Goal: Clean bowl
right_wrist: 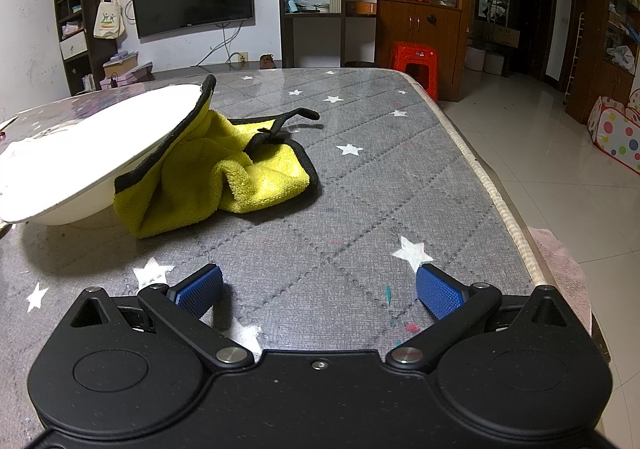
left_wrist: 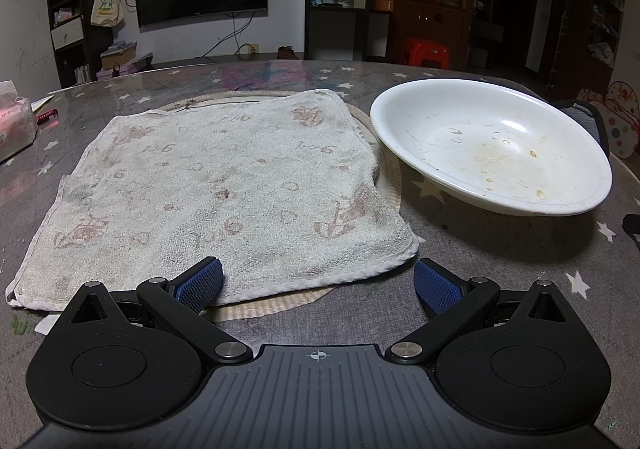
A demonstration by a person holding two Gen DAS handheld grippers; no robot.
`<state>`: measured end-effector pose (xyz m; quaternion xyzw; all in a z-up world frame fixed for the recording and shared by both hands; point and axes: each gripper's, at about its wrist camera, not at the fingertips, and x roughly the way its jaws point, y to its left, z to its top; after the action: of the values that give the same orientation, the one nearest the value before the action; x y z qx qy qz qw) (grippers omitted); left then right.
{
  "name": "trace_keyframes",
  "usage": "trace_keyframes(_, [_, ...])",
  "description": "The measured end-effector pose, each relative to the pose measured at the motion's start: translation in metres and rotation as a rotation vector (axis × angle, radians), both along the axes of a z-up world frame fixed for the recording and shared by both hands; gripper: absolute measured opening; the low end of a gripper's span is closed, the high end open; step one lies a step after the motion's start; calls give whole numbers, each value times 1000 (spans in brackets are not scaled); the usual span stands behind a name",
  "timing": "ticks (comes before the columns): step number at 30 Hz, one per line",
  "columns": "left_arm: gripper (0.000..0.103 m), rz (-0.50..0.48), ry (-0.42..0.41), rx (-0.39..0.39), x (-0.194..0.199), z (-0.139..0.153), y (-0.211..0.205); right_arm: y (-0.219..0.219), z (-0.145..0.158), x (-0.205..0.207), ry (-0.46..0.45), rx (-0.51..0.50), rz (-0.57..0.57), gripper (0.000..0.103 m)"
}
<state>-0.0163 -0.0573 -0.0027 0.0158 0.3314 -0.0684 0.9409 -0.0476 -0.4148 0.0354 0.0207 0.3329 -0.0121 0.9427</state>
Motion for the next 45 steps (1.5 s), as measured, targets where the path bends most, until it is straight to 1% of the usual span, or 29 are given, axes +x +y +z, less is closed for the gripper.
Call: trace_keyframes(45, [103,0,0,0,0,0,0,4,-1,1,0,1,0,103])
